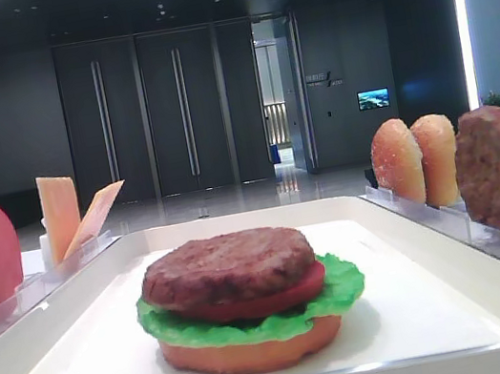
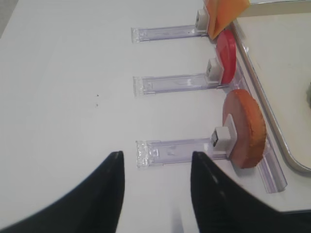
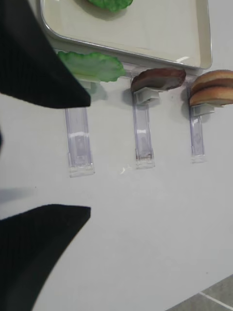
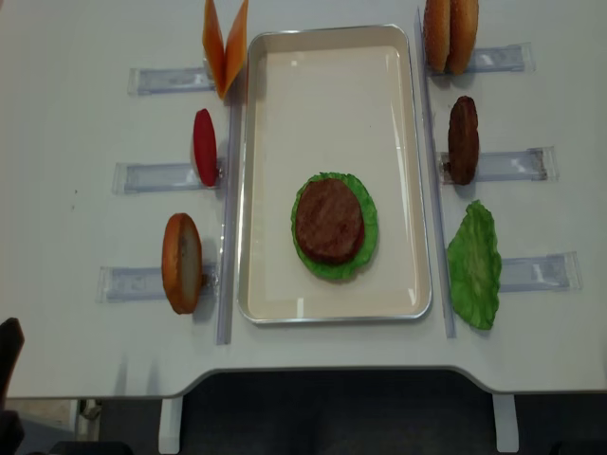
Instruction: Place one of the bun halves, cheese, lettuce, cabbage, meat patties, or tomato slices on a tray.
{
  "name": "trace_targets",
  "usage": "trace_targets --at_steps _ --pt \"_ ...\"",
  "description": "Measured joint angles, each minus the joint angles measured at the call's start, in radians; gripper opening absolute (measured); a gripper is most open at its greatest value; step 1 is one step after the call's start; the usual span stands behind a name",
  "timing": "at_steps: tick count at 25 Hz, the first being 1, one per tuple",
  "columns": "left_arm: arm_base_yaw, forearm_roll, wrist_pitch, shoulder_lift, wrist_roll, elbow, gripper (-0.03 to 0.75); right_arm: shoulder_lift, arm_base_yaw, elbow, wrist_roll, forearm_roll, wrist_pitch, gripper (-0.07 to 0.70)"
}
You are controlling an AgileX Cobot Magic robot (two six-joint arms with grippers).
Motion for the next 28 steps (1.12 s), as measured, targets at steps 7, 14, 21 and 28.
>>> trace_targets --at_steps 7,14,21,28 --pt "0.0 0.0 0.0 0.0 0.0 0.0 0.345 -0.11 0.0 0.062 0.0 0.0 0.002 0.417" --pt "0.0 0.0 0.0 0.0 0.0 0.0 0.345 -0.113 0.0 0.109 -0.001 -0.002 -0.014 0.417" --pt "0.0 0.0 0.0 0.0 0.0 0.0 0.345 -0.113 0.0 0.145 -0.011 -0.007 -0.079 0.417" --pt "0.0 0.0 0.0 0.0 -0.001 0.0 0.345 -0.113 0.0 0.145 -0.012 -0.018 -0.086 0.417"
